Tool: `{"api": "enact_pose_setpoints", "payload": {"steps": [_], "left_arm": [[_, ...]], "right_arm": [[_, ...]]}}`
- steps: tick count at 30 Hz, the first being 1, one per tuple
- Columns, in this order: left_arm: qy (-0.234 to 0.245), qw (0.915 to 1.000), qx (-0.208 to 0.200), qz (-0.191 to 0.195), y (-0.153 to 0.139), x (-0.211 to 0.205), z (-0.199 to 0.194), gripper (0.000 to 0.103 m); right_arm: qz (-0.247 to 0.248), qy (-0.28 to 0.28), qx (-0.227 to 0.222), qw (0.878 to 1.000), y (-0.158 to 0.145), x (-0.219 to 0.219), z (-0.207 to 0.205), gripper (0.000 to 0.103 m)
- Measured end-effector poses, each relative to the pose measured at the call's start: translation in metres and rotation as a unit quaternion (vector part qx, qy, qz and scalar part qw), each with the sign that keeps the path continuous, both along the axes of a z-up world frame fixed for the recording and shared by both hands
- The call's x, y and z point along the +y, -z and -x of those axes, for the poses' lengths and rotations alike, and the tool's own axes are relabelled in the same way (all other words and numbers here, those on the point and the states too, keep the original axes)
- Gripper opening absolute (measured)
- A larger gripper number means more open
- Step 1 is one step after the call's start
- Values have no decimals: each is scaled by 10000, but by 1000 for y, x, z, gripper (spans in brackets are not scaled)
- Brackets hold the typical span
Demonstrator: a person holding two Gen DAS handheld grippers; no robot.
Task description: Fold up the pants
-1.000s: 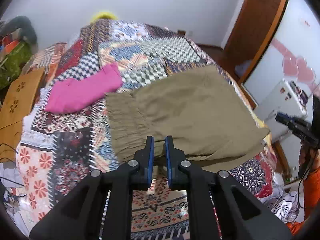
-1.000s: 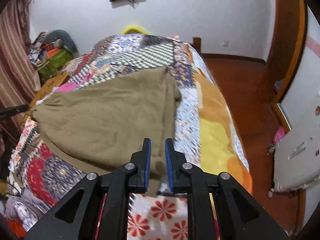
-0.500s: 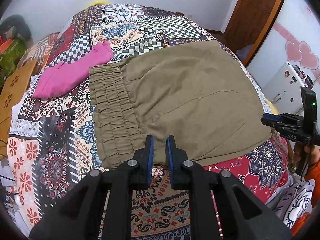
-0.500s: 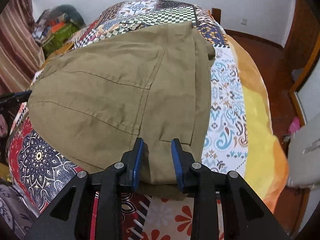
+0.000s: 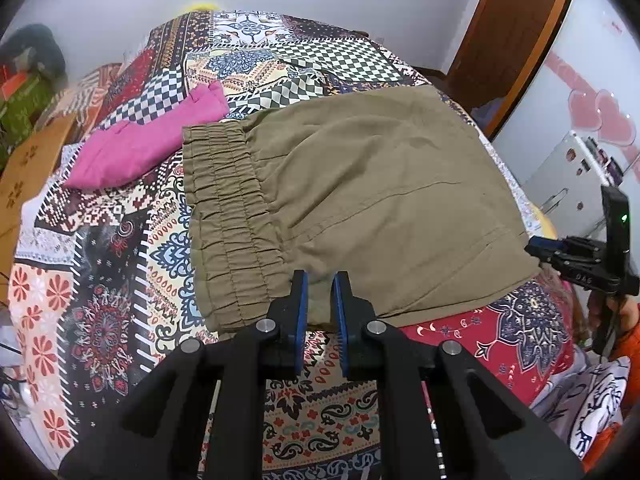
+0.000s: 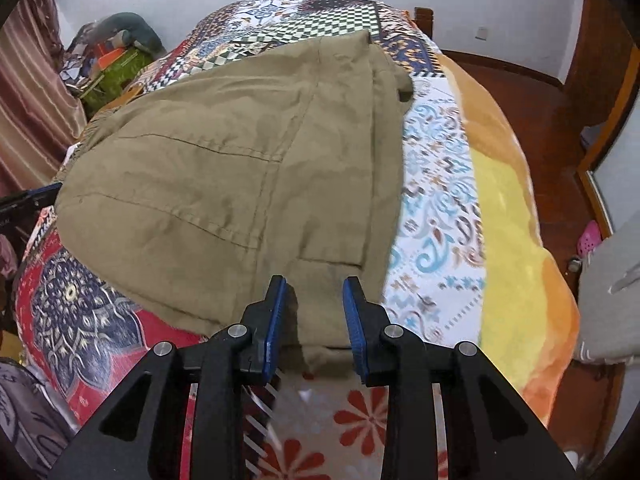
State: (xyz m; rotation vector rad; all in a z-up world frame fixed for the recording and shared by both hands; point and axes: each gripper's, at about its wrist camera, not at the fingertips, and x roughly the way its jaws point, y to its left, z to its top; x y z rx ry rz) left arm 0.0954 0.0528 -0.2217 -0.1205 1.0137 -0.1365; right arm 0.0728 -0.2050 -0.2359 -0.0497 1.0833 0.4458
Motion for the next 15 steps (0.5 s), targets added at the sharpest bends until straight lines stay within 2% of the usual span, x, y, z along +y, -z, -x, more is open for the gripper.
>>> {"api": "enact_pose_setpoints", "payload": {"steps": [2, 5, 7, 10, 13, 15], "left_arm": [[-41, 9998, 42, 166, -2, 4, -1, 13], [-83, 9997, 35, 213, -14, 7, -4, 13], [-101, 9999, -76, 116, -26, 7, -5, 14], [-269, 9989, -219, -318, -40, 9, -9, 16], [-396, 9978, -333, -406, -50, 19, -19, 26], [-532, 9968, -363, -474, -53, 28, -27, 28]], "right_arm": [[-21, 108, 57, 9999, 3, -7, -2, 35], [-120, 182, 177, 9996, 3, -14, -6, 37], [15, 133, 98, 9999, -3, -11, -7, 37], [124, 80, -34, 9999, -13, -8, -11, 38], [46, 91, -193, 9998, -26, -6, -21, 38], [11, 92, -332, 9994, -35, -5, -29, 38]]}}
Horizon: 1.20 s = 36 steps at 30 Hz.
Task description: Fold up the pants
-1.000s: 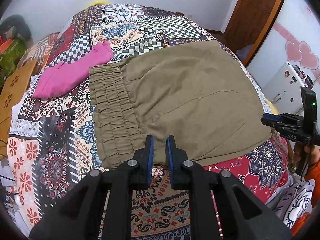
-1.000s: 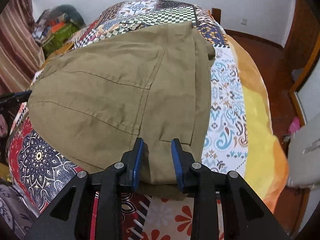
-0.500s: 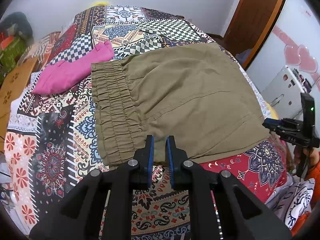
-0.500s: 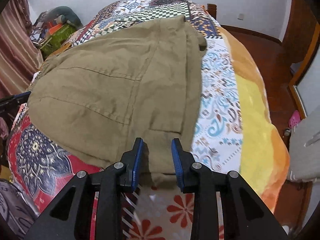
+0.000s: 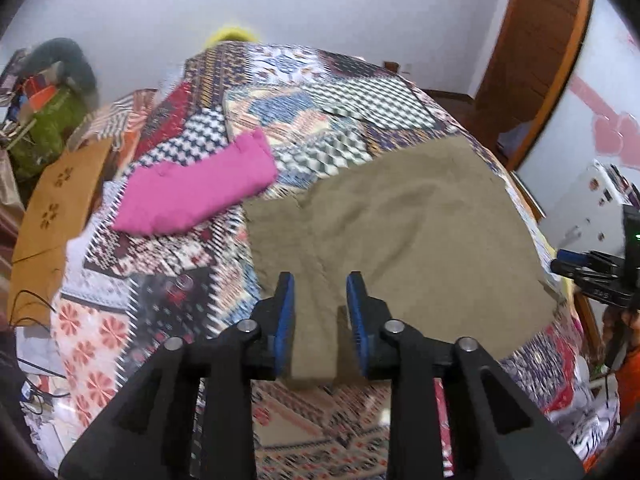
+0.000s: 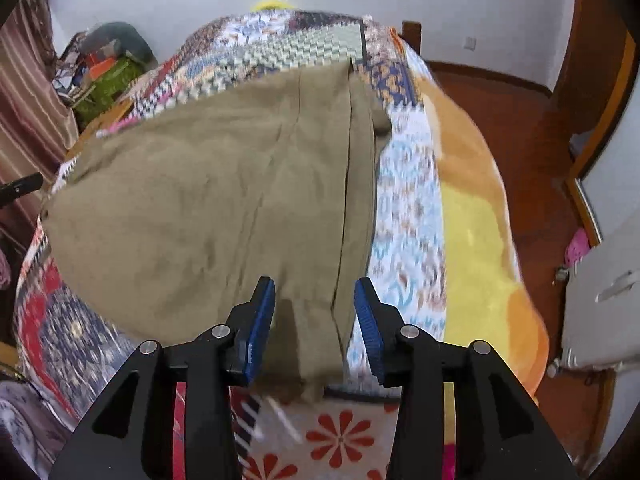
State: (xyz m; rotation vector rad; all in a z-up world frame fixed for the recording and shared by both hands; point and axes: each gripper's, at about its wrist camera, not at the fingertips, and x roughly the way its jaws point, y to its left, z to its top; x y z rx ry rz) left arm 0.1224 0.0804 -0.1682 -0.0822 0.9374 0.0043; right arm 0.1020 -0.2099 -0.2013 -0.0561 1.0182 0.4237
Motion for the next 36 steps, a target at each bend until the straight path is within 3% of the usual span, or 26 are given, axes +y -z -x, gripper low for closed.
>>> {"api": "enact_pose_setpoints", "payload": {"steps": [7, 14, 26, 36], "left_arm": [[-353, 9994, 29, -6, 4, 25, -34, 34], [-482, 9975, 342, 391, 29, 41, -70, 37], [-482, 9950, 687, 544, 64, 44, -109, 42], [-546, 9934, 760, 662, 69, 46, -115, 46]], "right_arm": [[-67, 31, -443, 9990, -24, 9, -31, 41], [10, 119, -652, 9978, -25, 12, -70, 42], [3, 18, -568, 9984, -2, 32, -146, 42], [88, -282, -479, 9984, 14, 59, -189, 42]]}}
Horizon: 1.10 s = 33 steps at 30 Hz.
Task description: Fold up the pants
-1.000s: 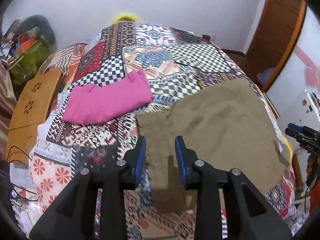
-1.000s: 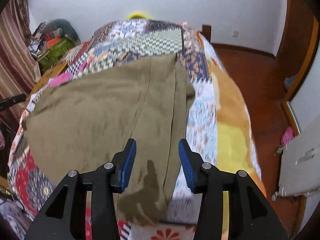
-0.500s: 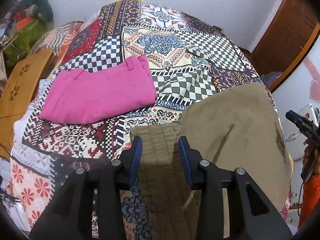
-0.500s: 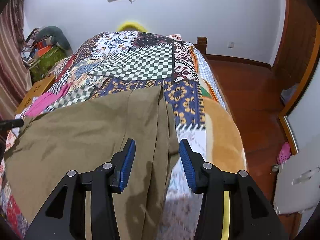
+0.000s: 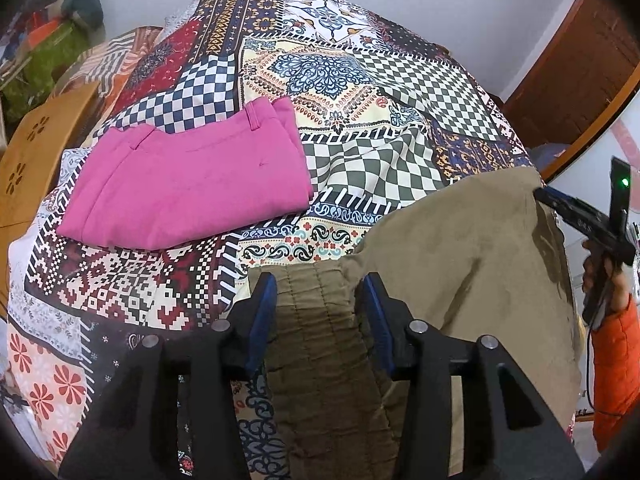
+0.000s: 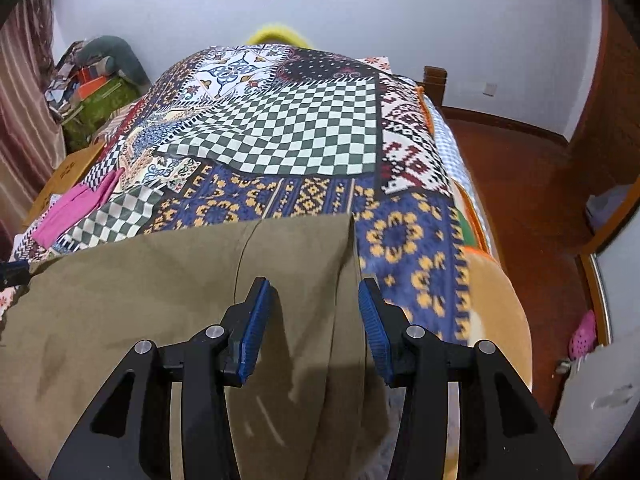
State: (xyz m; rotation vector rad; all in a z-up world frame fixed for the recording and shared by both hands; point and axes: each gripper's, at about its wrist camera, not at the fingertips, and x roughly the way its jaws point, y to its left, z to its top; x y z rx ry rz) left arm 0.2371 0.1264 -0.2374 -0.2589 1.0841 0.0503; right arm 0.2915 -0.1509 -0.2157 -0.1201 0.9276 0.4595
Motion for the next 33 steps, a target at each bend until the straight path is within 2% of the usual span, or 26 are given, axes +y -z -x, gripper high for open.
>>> {"api": "enact_pose_setpoints", "payload": {"steps": [2, 4, 5, 11, 12, 13, 15, 17, 26, 30, 33], "left_arm": [[-73, 9999, -16, -83, -1, 1, 4, 50], [-209, 9994, -14, -284, -2, 1, 6, 70], [-232, 9993, -49, -302, -1, 1, 7, 72], [-97, 9999, 127, -20, 9, 0, -3, 71], [-106, 9999, 110, -50, 9, 0, -4, 70], [-112, 9999, 63, -106, 9, -1, -5, 64], [-84, 9998, 39, -168, 8, -3, -6, 60], [-101, 9995, -14, -303, 7, -5, -5, 57], [-161, 9974, -172, -680, 4, -9, -2, 54], [-297, 9977, -202, -569, 6, -5, -1, 54], [-324, 9985, -78, -444, 13, -2, -3, 54]], "right_arm": [[19, -42, 1, 10000, 2, 4, -7, 42], [20, -75, 19, 10000, 4, 5, -12, 42], [-2, -81, 36, 10000, 5, 6, -14, 43], [-308, -95, 240, 9992, 10, 7, -22, 43], [-316, -115, 221, 9992, 10, 7, -22, 43], [-289, -147, 177, 9993, 10, 8, -21, 43], [-212, -238, 67, 9995, 8, 11, -18, 34], [-14, -282, -26, 9996, 7, 14, -17, 12], [826, -353, -779, 9929, 8, 25, -6, 7], [1275, -337, -1003, 9862, 15, 30, -6, 7], [1432, -338, -922, 9848, 23, 33, -9, 7]]}}
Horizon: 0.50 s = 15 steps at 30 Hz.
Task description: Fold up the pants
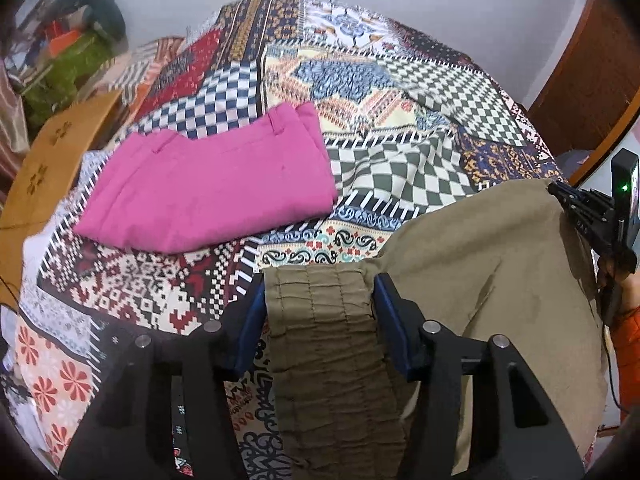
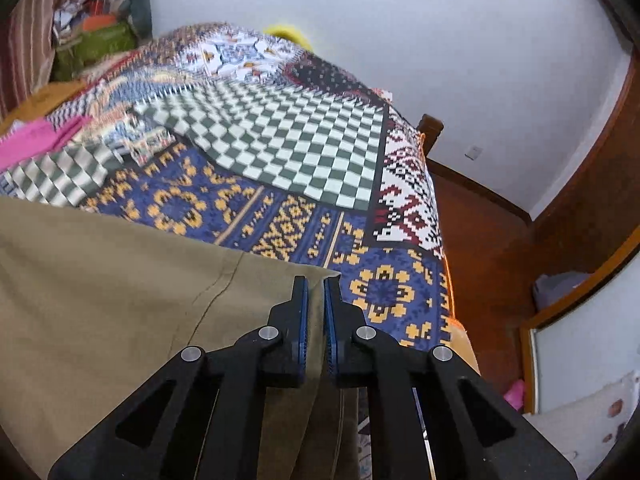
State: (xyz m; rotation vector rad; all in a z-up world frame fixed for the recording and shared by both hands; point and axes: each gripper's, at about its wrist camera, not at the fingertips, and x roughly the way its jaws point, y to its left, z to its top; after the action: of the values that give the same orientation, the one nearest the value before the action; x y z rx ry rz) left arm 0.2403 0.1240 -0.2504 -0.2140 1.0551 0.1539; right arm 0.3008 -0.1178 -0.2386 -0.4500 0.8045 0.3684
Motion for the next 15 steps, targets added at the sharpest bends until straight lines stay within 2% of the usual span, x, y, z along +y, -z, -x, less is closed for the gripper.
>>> {"api": "enact_pose_setpoints", "payload": {"steps": [3, 6, 8, 10, 13, 15], "left_arm": [[104, 9999, 5, -73, -8, -3, 1, 54], [98, 9997, -152, -135, -25, -1, 8, 54], [51, 9990, -392, -206, -44, 0, 14, 54], [119, 9979, -620, -134, -60, -2, 19, 54], [289, 9968, -728, -141, -67, -13, 19, 54], [467, 9971, -589, -81, -59, -23, 14, 54]], "right_arm": [[100, -20, 46, 9999, -1, 3, -1, 7], [-83, 14, 128, 9999, -17, -3, 1, 15], [-339, -45, 191, 9992, -29, -5, 6, 33], [-598, -168, 157, 9979, -41, -4, 14, 40], [-757, -365, 193, 9963, -48, 5, 25, 41], [-828, -501, 354, 9947, -42, 15, 29, 41]]}}
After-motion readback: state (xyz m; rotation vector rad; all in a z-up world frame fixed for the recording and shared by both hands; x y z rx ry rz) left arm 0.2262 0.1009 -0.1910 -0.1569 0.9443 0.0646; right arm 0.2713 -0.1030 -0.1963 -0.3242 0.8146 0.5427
